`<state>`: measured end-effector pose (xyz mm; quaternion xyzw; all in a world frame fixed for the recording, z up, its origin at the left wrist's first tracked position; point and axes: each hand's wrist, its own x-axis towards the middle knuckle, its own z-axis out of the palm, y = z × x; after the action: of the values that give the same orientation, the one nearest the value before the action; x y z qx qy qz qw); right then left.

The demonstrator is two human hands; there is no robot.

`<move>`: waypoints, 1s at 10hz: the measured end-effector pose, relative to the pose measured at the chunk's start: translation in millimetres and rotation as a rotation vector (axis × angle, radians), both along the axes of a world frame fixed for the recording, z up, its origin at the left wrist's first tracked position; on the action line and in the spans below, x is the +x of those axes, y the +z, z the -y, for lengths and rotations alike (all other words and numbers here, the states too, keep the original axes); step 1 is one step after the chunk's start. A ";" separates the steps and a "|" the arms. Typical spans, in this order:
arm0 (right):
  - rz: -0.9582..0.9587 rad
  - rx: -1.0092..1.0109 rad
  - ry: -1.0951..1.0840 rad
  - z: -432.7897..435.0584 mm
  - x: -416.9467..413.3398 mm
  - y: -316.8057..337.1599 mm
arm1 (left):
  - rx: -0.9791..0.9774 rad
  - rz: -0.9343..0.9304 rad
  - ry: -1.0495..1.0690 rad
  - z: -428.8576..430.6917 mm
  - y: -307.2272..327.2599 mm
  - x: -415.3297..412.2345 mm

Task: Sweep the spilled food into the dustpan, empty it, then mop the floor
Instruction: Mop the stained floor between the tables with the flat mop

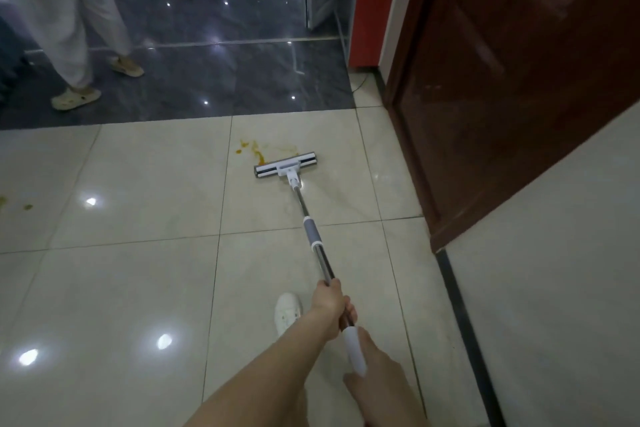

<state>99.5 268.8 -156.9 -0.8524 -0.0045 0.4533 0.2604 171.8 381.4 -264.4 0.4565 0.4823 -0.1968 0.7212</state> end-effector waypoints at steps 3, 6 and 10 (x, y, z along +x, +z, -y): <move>0.001 0.035 -0.157 -149.6 276.2 -10.8 | 0.015 0.027 0.027 -151.1 -18.2 277.9; -0.044 0.040 -0.089 -299.5 445.9 -54.5 | 0.186 0.121 0.029 -288.8 -42.3 429.2; -0.066 0.001 0.101 -229.8 316.2 -18.3 | 0.232 0.050 0.042 -224.2 -59.8 294.3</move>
<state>415.7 498.6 -175.2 -0.8355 -0.0394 0.4939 0.2377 466.1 605.6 -324.2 0.5316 0.4933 -0.1132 0.6792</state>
